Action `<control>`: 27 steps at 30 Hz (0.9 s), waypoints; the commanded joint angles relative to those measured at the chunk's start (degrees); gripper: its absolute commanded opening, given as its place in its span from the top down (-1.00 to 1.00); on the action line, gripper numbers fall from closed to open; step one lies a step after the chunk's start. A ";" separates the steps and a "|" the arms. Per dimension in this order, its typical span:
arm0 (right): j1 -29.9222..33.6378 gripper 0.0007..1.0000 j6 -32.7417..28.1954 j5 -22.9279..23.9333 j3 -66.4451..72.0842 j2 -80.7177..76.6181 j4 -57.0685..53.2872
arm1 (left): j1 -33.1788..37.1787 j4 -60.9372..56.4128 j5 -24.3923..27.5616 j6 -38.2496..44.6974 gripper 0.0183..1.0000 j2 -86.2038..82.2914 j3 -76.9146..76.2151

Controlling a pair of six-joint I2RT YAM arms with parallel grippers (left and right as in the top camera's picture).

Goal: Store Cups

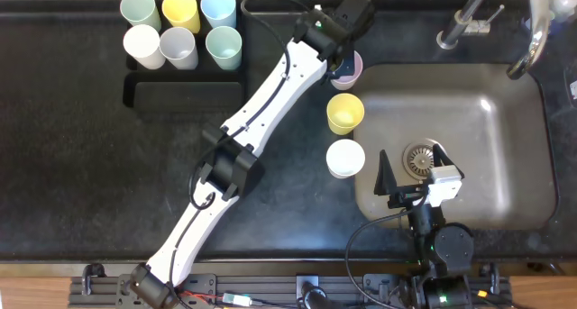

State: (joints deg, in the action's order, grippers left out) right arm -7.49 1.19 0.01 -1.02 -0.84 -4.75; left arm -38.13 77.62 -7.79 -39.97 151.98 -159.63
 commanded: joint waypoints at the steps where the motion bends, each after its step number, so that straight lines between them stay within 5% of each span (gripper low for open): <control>1: 0.39 -0.99 -0.33 -0.02 0.74 0.57 0.28 | 1.64 0.26 -6.78 2.29 0.97 -11.39 -0.20; 9: 0.39 -1.00 -0.33 -0.02 0.74 0.57 0.28 | 13.60 0.35 -16.94 -4.96 0.97 -34.86 17.00; 16: 0.39 -0.99 -0.35 -0.02 0.74 0.57 0.28 | 26.29 -0.57 -18.73 -16.72 0.97 -52.92 40.44; 27: 0.39 -0.99 -0.35 0.00 0.74 0.57 0.28 | 37.99 -3.61 -14.12 1.49 0.97 -59.91 59.87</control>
State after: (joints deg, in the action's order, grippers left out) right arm -7.49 1.23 -0.01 -1.02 -0.84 -4.73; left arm -2.13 75.57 -24.03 -45.89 93.41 -101.86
